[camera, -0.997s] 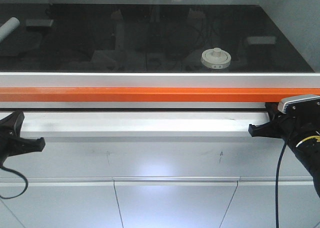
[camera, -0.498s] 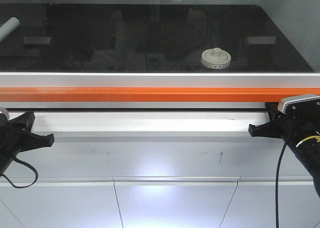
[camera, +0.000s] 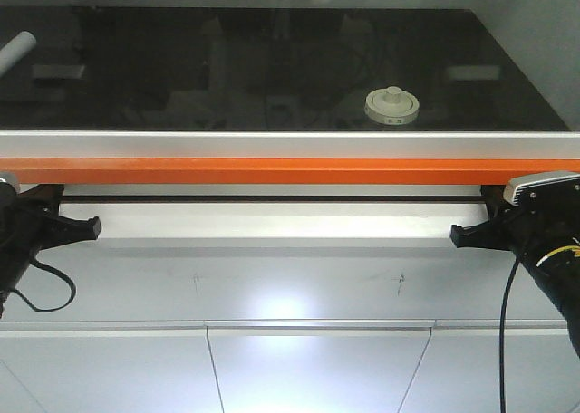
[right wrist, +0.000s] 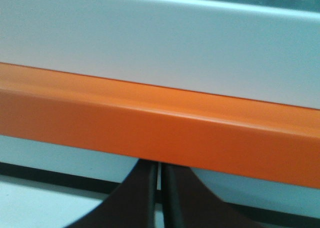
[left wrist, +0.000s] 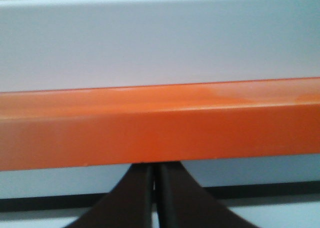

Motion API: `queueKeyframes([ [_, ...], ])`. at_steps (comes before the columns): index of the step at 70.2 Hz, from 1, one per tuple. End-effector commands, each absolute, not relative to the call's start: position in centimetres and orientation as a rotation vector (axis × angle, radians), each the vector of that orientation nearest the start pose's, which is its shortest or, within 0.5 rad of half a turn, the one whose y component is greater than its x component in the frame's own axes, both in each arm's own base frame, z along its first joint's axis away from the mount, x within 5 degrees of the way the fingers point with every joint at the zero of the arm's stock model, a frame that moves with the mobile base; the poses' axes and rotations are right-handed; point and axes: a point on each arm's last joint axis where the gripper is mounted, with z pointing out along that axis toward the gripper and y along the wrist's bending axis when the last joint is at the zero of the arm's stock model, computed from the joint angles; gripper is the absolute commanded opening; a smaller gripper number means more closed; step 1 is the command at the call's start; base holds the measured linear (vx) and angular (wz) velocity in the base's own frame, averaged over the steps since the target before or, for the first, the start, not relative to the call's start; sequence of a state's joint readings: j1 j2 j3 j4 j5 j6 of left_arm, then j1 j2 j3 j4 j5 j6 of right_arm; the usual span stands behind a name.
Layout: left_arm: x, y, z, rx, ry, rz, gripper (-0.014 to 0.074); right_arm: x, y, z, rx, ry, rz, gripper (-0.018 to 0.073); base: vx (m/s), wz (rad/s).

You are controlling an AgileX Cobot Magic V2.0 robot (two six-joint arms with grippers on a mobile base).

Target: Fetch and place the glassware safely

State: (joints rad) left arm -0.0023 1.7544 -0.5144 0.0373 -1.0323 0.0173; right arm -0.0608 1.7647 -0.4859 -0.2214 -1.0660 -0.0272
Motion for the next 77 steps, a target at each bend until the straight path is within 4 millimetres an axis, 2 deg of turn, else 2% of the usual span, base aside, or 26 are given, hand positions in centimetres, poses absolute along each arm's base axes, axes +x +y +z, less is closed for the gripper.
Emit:
queueKeyframes([
  [1,31.2,-0.4,19.2,0.053,1.529,0.000,-0.0007,29.9,-0.1,18.1,-0.206,1.534,0.010,-0.0001,0.00,0.00],
  [17,31.2,-0.6,19.3,0.071,1.519,-0.007,-0.0007,29.9,-0.1,18.2,-0.206,1.517,0.011,-0.0001,0.00,0.00],
  [29,31.0,-0.8,20.3,0.101,1.483,-0.015,-0.0007,29.8,-0.1,18.8,-0.206,1.492,0.009,-0.0001,0.00,0.00],
  [44,30.6,-0.8,21.7,0.116,1.447,0.011,-0.0007,29.4,0.0,20.7,-0.209,1.432,-0.007,-0.0001,0.00,0.00],
  [77,29.7,-0.7,24.1,0.109,1.401,0.010,-0.0007,29.9,-0.2,23.9,-0.217,1.404,-0.036,-0.0001,0.00,0.00],
])
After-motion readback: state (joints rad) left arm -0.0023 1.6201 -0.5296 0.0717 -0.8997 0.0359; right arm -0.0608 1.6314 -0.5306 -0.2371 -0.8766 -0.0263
